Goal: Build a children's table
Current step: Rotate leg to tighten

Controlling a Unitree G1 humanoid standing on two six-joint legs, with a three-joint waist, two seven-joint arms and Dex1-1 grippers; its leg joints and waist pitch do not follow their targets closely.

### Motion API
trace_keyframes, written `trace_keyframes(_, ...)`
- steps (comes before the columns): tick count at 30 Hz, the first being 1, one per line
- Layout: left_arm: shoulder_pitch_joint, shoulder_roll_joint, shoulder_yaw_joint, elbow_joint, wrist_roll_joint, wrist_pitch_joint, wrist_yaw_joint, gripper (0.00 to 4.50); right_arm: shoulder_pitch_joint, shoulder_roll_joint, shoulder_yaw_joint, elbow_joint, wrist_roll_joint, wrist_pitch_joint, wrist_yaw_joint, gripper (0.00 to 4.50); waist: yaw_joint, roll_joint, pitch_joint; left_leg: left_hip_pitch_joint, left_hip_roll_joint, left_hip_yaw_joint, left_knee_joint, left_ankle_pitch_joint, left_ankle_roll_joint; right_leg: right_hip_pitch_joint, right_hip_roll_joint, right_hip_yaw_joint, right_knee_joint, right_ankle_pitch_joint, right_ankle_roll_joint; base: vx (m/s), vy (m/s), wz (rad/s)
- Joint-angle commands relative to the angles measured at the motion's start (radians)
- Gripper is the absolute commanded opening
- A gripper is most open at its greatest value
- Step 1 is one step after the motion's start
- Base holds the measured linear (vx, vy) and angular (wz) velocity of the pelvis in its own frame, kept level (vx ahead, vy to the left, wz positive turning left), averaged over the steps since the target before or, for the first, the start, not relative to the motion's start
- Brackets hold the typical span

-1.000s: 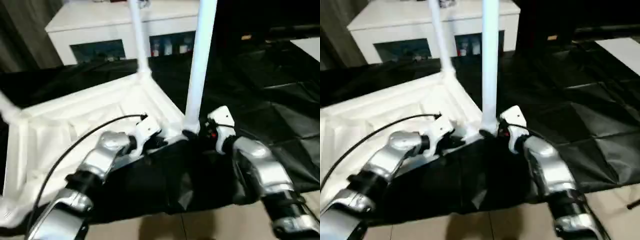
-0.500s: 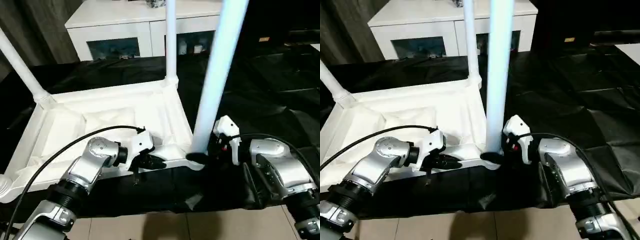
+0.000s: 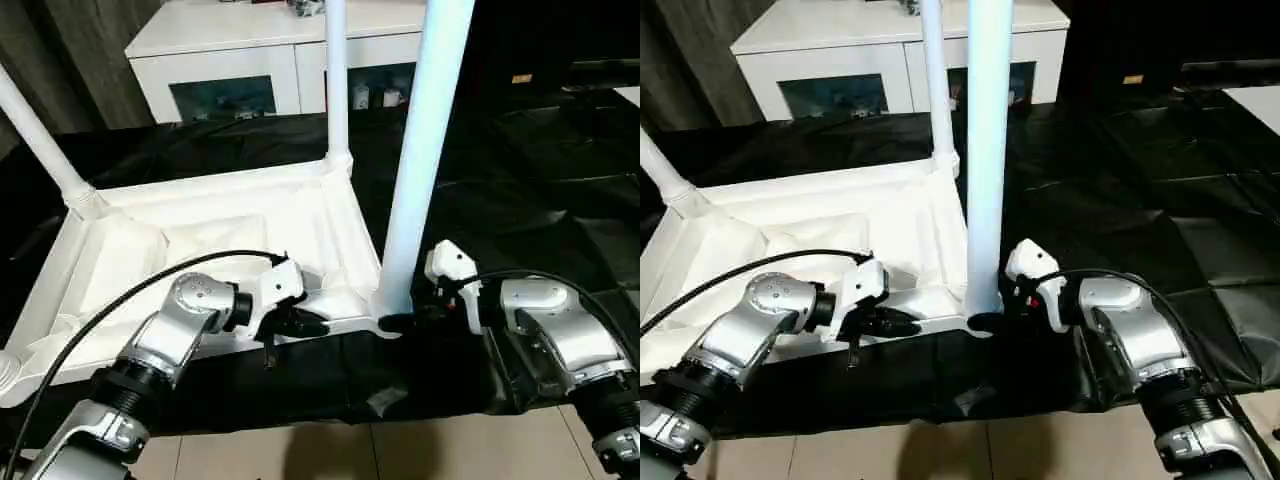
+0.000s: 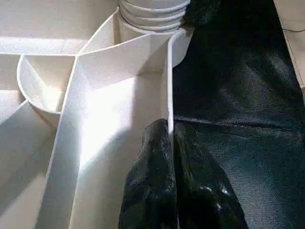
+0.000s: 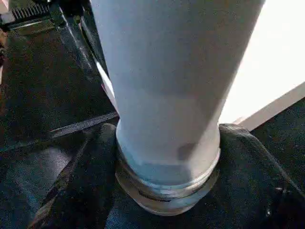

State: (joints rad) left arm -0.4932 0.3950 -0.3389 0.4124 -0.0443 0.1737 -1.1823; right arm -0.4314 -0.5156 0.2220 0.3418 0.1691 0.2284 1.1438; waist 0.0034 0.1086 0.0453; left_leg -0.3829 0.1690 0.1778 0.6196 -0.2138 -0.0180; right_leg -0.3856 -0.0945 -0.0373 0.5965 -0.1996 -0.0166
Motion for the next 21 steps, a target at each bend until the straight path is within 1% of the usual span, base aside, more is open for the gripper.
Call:
trace_keyframes(1, 0.005, 0.005, -0.003, -0.007, 0.001, 0.003, -0.003, 0.0, -0.016, 0.014, -0.019, -0.004, 0.036, -0.002, 0.014, 2.74, 0.004, -0.016, -0.072, 0.019, 0.054, -0.017, -0.069, -0.034, 0.147, 0.043, -0.046, 0.017, -0.038, 0.047, -0.286, 0.0, 0.0, 0.0)
trace_keyframes(3, 0.006, 0.003, -0.004, -0.008, -0.001, 0.006, -0.003, 0.0, -0.013, 0.017, -0.024, -0.008, 0.049, 0.004, 0.021, 2.71, 0.004, -0.016, -0.072, 0.019, 0.054, -0.016, -0.068, -0.03, 0.15, 0.043, -0.046, 0.017, -0.037, 0.047, -0.287, 0.0, 0.0, 0.0)
trace_keyframes(4, 0.006, 0.002, -0.003, -0.008, -0.001, 0.006, -0.002, 0.0, -0.01, 0.019, -0.024, -0.009, 0.05, 0.004, 0.02, 2.71, 0.004, -0.018, -0.072, 0.018, 0.054, -0.016, -0.068, -0.031, 0.15, 0.043, -0.045, 0.017, -0.038, 0.044, -0.287, 0.0, 0.0, 0.0)
trace_keyframes(7, 0.012, -0.002, -0.004, -0.001, 0.005, 0.0, 0.012, 0.0, 0.006, 0.04, -0.027, -0.008, 0.05, -0.002, -0.006, 2.69, 0.004, -0.017, -0.072, 0.019, 0.054, -0.016, -0.067, -0.032, 0.149, 0.042, -0.046, 0.017, -0.038, 0.038, -0.285, 0.0, 0.0, 0.0)
trace_keyframes(8, 0.011, -0.017, 0.001, 0.008, 0.009, 0.004, 0.041, 0.0, 0.01, 0.08, -0.049, 0.008, 0.042, -0.005, -0.09, 2.69, 0.002, -0.021, -0.072, 0.018, 0.054, -0.016, -0.068, -0.034, 0.148, 0.042, -0.045, 0.017, -0.038, 0.033, -0.283, 0.0, 0.0, 0.0)
trace_keyframes(10, 0.01, -0.024, 0.004, 0.011, 0.01, 0.006, 0.052, 0.0, 0.01, 0.095, -0.058, 0.017, 0.038, -0.005, -0.124, 2.68, -0.002, -0.017, -0.069, 0.017, 0.053, -0.016, -0.07, -0.046, 0.137, 0.04, -0.046, 0.018, -0.04, 0.007, -0.281, 0.0, 0.0, 0.0)
trace_keyframes(11, 0.004, -0.041, 0.01, 0.022, 0.011, 0.017, 0.079, 0.0, 0.007, 0.128, -0.078, 0.037, 0.031, -0.007, -0.191, 2.68, -0.006, -0.022, -0.068, 0.017, 0.053, -0.016, -0.072, -0.069, 0.124, 0.041, -0.045, 0.018, -0.043, -0.019, -0.276, 0.0, 0.0, 0.0)
trace_keyframes(12, 0.004, -0.041, 0.01, 0.022, 0.011, 0.017, 0.079, 0.0, 0.007, 0.128, -0.078, 0.037, 0.031, -0.007, -0.191, 2.68, -0.011, -0.02, -0.067, 0.018, 0.05, -0.015, -0.074, -0.088, 0.11, 0.039, -0.045, 0.018, -0.045, -0.042, -0.273, 0.0, 0.0, 0.0)
trace_keyframes(13, -0.007, -0.062, 0.017, 0.041, 0.017, 0.029, 0.119, 0.0, 0.005, 0.166, -0.097, 0.054, 0.026, -0.001, -0.267, 2.68, -0.012, -0.02, -0.068, 0.019, 0.05, -0.016, -0.074, -0.096, 0.103, 0.041, -0.045, 0.018, -0.046, -0.05, -0.27, 0.0, 0.0, 0.0)
trace_keyframes(14, -0.009, -0.067, 0.019, 0.045, 0.019, 0.032, 0.129, 0.0, 0.005, 0.175, -0.102, 0.059, 0.024, 0.001, -0.285, 2.68, -0.018, -0.018, -0.065, 0.019, 0.05, -0.015, -0.076, -0.109, 0.094, 0.037, -0.043, 0.019, -0.047, -0.061, -0.269, 0.0, 0.0, 0.0)
trace_keyframes(15, -0.028, -0.102, 0.029, 0.081, 0.031, 0.048, 0.197, 0.0, 0.006, 0.237, -0.126, 0.077, 0.016, 0.002, -0.4, 2.68, -0.021, -0.016, -0.065, 0.02, 0.05, -0.015, -0.076, -0.115, 0.088, 0.037, -0.044, 0.02, -0.049, -0.066, -0.267, 0.0, 0.0, 0.0)
trace_keyframes(16, -0.041, -0.125, 0.035, 0.105, 0.04, 0.058, 0.243, 0.0, 0.007, 0.278, -0.141, 0.088, 0.01, 0.003, -0.476, 2.68, -0.026, -0.015, -0.064, 0.02, 0.049, -0.016, -0.078, -0.121, 0.071, 0.035, -0.042, 0.02, -0.05, -0.07, -0.263, 0.0, 0.0, 0.0)
trace_keyframes(17, -0.059, -0.153, 0.037, 0.138, 0.055, 0.07, 0.295, 0.0, 0.003, 0.324, -0.152, 0.11, -0.004, 0.0, -0.567, 2.68, -0.029, -0.018, -0.066, 0.019, 0.048, -0.018, -0.079, -0.12, 0.06, 0.039, -0.043, 0.02, -0.049, -0.064, -0.259, 0.0, 0.0, 0.0)
trace_keyframes(18, -0.059, -0.153, 0.037, 0.138, 0.055, 0.07, 0.295, 0.0, 0.003, 0.324, -0.152, 0.11, -0.004, 0.0, -0.567, 2.68, -0.028, -0.017, -0.067, 0.02, 0.046, -0.017, -0.078, -0.121, 0.056, 0.038, -0.044, 0.02, -0.05, -0.06, -0.256, 0.0, 0.0, 0.0)
trace_keyframes(19, -0.077, -0.185, 0.04, 0.169, 0.069, 0.091, 0.356, 0.0, -0.005, 0.373, -0.165, 0.139, -0.023, -0.014, -0.672, 2.68, -0.027, -0.019, -0.068, 0.019, 0.046, -0.017, -0.078, -0.117, 0.054, 0.038, -0.045, 0.02, -0.049, -0.052, -0.257, 0.0, 0.0, 0.0)
trace_keyframes(20, -0.095, -0.216, 0.042, 0.195, 0.082, 0.117, 0.419, 0.0, -0.02, 0.419, -0.176, 0.176, -0.053, -0.025, -0.795, 2.68, -0.027, -0.019, -0.065, 0.019, 0.046, -0.017, -0.08, -0.116, 0.049, 0.034, -0.045, 0.021, -0.051, -0.058, -0.255, 0.0, 0.0, 0.0)
trace_keyframes(21, -0.108, -0.237, 0.045, 0.212, 0.091, 0.135, 0.461, 0.0, -0.032, 0.449, -0.183, 0.201, -0.075, -0.032, -0.878, 2.68, -0.027, -0.017, -0.065, 0.022, 0.045, -0.017, -0.083, -0.142, 0.036, 0.034, -0.045, 0.02, -0.055, -0.088, -0.25, 0.0, 0.0, 0.0)
